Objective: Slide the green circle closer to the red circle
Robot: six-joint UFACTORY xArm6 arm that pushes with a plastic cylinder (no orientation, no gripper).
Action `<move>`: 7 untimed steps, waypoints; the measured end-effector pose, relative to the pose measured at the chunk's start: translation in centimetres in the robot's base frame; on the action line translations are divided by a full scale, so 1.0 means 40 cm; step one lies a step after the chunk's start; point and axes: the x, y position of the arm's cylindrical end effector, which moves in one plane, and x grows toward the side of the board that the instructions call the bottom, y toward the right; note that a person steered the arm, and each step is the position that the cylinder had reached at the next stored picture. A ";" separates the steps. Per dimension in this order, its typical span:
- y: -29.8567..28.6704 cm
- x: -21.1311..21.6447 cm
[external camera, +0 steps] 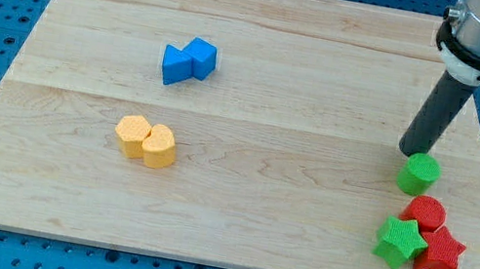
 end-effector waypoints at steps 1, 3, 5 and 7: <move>0.018 0.011; 0.078 0.026; 0.016 0.037; -0.044 0.040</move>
